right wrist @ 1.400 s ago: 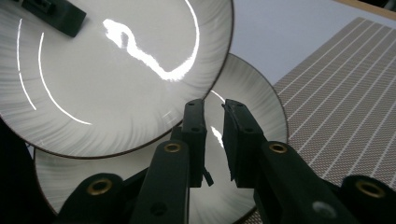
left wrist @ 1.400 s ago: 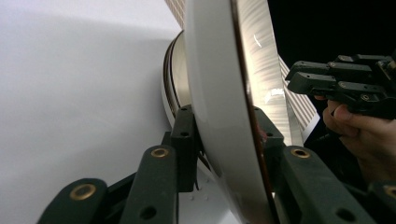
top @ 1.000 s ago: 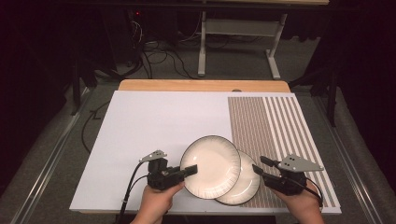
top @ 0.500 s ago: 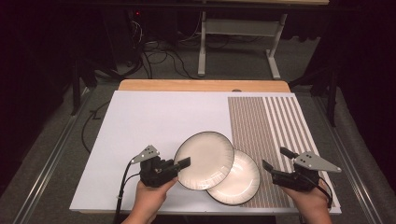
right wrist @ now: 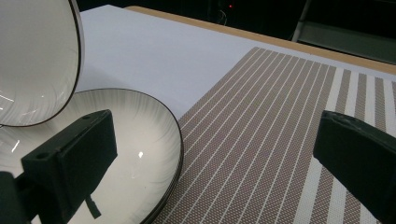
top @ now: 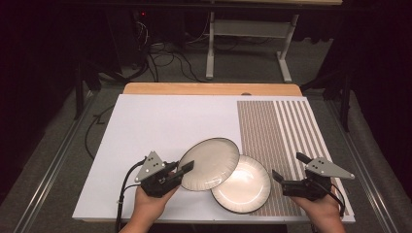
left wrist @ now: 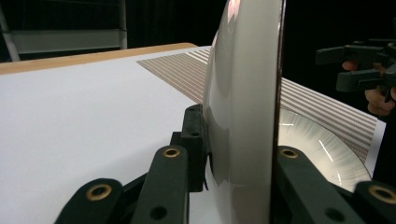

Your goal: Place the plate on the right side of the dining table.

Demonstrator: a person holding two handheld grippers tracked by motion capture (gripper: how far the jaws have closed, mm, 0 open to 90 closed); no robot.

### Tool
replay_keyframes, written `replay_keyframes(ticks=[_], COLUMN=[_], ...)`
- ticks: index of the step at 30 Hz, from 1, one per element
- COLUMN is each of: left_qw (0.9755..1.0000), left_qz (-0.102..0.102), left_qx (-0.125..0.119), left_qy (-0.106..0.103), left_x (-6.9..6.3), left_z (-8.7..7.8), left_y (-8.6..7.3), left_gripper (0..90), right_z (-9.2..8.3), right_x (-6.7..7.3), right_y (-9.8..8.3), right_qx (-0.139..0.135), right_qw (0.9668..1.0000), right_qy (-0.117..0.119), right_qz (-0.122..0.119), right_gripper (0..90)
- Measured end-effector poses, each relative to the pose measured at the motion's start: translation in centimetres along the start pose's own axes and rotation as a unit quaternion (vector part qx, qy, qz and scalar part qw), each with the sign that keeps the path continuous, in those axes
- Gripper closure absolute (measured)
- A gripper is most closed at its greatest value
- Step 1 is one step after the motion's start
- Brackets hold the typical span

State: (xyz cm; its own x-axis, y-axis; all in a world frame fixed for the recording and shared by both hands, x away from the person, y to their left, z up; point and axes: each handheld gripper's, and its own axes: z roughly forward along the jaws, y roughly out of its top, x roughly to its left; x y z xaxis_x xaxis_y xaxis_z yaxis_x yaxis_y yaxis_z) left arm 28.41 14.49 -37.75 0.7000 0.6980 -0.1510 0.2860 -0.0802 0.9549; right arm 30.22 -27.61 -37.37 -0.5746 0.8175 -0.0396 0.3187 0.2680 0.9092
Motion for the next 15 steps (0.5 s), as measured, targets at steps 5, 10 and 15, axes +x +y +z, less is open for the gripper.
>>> replay_keyframes(ticks=[5,10,15], left_qw=[0.9999,0.9993,0.9993], left_qz=[0.016,0.036,0.035], left_qx=[0.004,0.005,0.009], left_qy=[-0.002,-0.009,-0.010], left_x=[-0.1,-0.3,-0.2], left_z=[0.0,-0.2,-0.2], left_y=[0.2,0.3,0.3], left_gripper=[75.5,75.7,75.7], right_z=[-0.1,0.3,1.0], right_x=[0.1,0.9,1.9], right_y=[0.2,0.6,1.3], right_qx=[-0.008,-0.008,-0.009], right_qw=[1.0000,0.9999,0.9994], right_qy=[0.001,0.006,0.029], right_qz=[0.000,-0.013,-0.014], right_gripper=[0.4,0.5,0.7])
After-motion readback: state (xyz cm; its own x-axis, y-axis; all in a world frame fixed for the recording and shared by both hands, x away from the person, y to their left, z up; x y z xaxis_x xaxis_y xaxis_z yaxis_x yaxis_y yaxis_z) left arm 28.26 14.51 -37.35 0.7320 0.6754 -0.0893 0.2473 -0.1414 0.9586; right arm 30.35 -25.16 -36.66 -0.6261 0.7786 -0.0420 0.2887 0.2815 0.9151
